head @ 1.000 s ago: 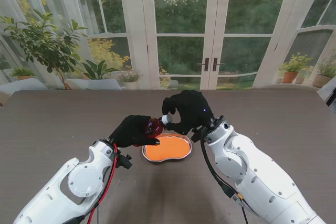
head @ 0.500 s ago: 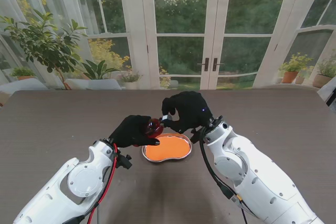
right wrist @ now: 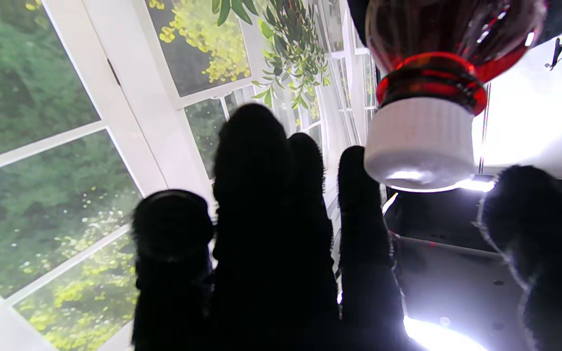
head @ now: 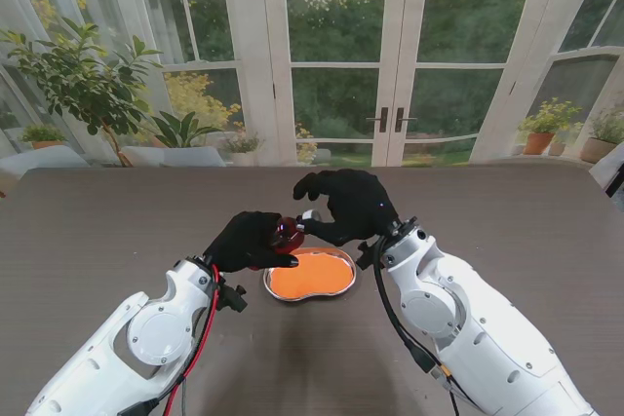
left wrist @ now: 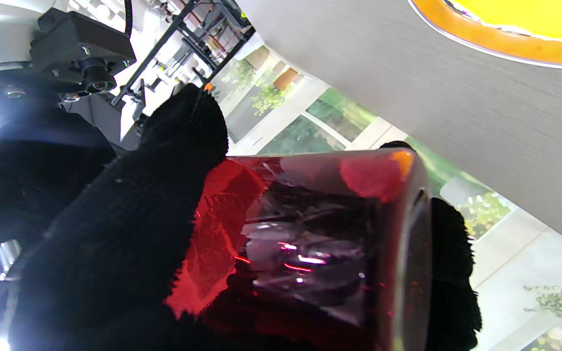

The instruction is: Collect the cotton balls from the tray into a sample bottle

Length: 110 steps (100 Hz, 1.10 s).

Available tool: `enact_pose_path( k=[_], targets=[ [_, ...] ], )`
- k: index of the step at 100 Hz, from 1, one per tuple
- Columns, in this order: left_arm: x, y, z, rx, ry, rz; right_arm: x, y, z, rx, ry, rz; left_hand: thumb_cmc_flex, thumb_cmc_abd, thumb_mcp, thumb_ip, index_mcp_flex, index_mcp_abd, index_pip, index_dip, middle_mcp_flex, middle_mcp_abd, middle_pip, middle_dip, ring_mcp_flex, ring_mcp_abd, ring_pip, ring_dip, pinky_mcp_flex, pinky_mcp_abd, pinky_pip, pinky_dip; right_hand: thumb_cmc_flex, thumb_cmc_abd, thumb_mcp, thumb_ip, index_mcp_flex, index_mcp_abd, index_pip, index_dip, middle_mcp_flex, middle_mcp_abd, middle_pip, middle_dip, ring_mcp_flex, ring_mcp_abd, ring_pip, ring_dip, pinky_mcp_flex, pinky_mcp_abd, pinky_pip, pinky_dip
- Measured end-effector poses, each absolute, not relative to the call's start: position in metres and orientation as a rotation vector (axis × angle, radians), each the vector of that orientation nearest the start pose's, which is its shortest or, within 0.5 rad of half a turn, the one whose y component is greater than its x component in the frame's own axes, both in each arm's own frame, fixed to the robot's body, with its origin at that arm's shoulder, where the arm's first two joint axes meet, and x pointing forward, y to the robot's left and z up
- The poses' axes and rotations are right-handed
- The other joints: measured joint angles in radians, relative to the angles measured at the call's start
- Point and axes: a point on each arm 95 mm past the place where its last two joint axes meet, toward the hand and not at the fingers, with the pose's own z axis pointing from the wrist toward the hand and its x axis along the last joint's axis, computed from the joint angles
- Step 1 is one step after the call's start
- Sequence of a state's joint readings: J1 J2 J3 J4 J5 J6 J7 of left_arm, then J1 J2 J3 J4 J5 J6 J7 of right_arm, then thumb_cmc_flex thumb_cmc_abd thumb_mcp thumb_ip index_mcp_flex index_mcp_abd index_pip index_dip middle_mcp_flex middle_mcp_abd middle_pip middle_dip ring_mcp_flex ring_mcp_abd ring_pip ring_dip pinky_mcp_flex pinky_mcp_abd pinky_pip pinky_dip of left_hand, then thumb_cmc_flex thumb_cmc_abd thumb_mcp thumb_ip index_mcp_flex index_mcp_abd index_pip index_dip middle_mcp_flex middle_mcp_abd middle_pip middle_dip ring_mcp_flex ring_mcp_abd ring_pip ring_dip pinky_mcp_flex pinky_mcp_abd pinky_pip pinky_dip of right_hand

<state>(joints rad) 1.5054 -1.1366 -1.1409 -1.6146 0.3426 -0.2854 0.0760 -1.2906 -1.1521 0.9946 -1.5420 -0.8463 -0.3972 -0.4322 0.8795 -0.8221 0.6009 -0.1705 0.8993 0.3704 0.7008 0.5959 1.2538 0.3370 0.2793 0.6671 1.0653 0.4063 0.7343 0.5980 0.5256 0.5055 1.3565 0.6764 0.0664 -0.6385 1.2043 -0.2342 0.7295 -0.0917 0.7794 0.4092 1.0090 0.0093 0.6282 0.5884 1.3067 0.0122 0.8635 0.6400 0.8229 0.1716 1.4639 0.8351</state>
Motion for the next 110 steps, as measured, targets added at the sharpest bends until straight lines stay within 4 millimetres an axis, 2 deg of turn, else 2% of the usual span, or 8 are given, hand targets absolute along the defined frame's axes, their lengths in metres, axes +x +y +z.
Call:
enact_pose_path(
  k=[10,22,39,51,80,86,93,110],
  targets=[
    [0.403,-0.053,-0.284,-1.511,1.161,-2.290,0.423,0.096,-0.224,0.708,1.230,2.299,0.000,0.000,0.000,0.000,0.000,0.000,0.000,0.000,0.000,0.000,0.000,0.000,0.000,0.000,0.000,0.000,0.000,0.000,0.000,0.000,-0.011,-0.060,-0.001,0.000,-0.044,0.015,0.005,0.000,-0.051,0.012,-0.008,-0.031,-0.018,0.013,-0.094,-0.016,-0.017,0.011,-0.036,-0.009],
    [0.404,-0.054,-0.284,-1.508,1.155,-2.295,0.421,0.096,-0.226,0.705,1.246,2.307,0.000,0.000,0.000,0.000,0.000,0.000,0.000,0.000,0.000,0.000,0.000,0.000,0.000,0.000,0.000,0.000,0.000,0.000,0.000,0.000,-0.008,-0.202,0.035,0.000,-0.080,0.037,0.022,0.000,-0.108,0.023,0.001,-0.054,-0.052,0.023,-0.182,-0.035,-0.035,0.012,-0.111,-0.033],
    [0.404,-0.055,-0.284,-1.505,1.145,-2.304,0.419,0.098,-0.228,0.707,1.285,2.309,0.000,0.000,0.000,0.000,0.000,0.000,0.000,0.000,0.000,0.000,0.000,0.000,0.000,0.000,0.000,0.000,0.000,0.000,0.000,0.000,0.074,-0.357,0.084,0.000,-0.091,0.057,0.062,0.000,-0.135,0.035,0.010,-0.066,-0.064,0.025,-0.237,-0.061,-0.017,0.012,-0.153,-0.056],
    [0.405,-0.057,-0.283,-1.502,1.136,-2.312,0.417,0.102,-0.231,0.710,1.295,2.319,0.000,0.000,0.000,0.000,0.000,0.000,0.000,0.000,0.000,0.000,0.000,0.000,0.000,0.000,0.000,0.000,0.000,0.000,0.000,0.000,0.117,-0.388,0.097,0.000,-0.090,0.061,0.114,0.003,-0.135,0.036,0.049,-0.066,-0.055,0.024,-0.233,-0.061,0.032,0.012,-0.153,-0.058],
    [0.407,-0.060,-0.283,-1.495,1.121,-2.327,0.418,0.110,-0.235,0.719,1.248,2.357,0.000,0.000,0.000,0.000,0.000,0.000,0.000,0.000,0.000,0.000,0.000,0.000,0.000,0.000,0.000,0.000,0.000,0.000,0.000,0.000,0.278,-0.389,0.137,0.000,0.012,0.089,0.175,0.023,0.068,0.048,0.097,-0.050,-0.034,-0.014,0.090,-0.005,0.179,0.012,-0.085,-0.058],
    [0.407,-0.060,-0.283,-1.495,1.121,-2.327,0.418,0.111,-0.234,0.719,1.239,2.363,0.000,0.000,0.000,0.000,0.000,0.000,0.000,0.000,0.000,0.000,0.000,0.000,0.000,0.000,0.000,0.000,0.000,0.000,0.000,0.000,0.310,-0.389,0.137,-0.082,0.029,0.089,0.230,-0.082,0.103,0.053,0.092,-0.033,-0.034,-0.015,0.147,-0.003,0.203,0.012,-0.067,-0.058],
    [0.407,-0.060,-0.283,-1.495,1.118,-2.328,0.418,0.112,-0.234,0.718,1.229,2.369,0.000,0.000,0.000,0.000,0.000,0.000,0.000,0.000,0.000,0.000,0.000,0.000,0.000,0.000,0.000,0.000,0.000,0.000,0.000,0.000,0.334,-0.394,0.137,-0.154,0.034,0.090,0.316,-0.144,0.135,0.059,0.071,-0.016,-0.022,-0.016,0.209,0.021,0.225,0.012,-0.047,-0.058],
    [0.407,-0.060,-0.284,-1.496,1.112,-2.329,0.419,0.113,-0.235,0.721,1.207,2.385,0.001,0.000,0.001,0.000,0.000,0.000,0.000,0.000,0.000,0.000,0.000,0.000,0.000,0.000,0.000,0.000,0.000,0.000,0.000,0.000,0.350,-0.406,0.135,-0.177,0.052,0.078,0.377,-0.189,0.161,0.067,0.065,0.024,-0.016,-0.017,0.305,0.071,0.242,-0.010,-0.004,-0.058]
  ],
)
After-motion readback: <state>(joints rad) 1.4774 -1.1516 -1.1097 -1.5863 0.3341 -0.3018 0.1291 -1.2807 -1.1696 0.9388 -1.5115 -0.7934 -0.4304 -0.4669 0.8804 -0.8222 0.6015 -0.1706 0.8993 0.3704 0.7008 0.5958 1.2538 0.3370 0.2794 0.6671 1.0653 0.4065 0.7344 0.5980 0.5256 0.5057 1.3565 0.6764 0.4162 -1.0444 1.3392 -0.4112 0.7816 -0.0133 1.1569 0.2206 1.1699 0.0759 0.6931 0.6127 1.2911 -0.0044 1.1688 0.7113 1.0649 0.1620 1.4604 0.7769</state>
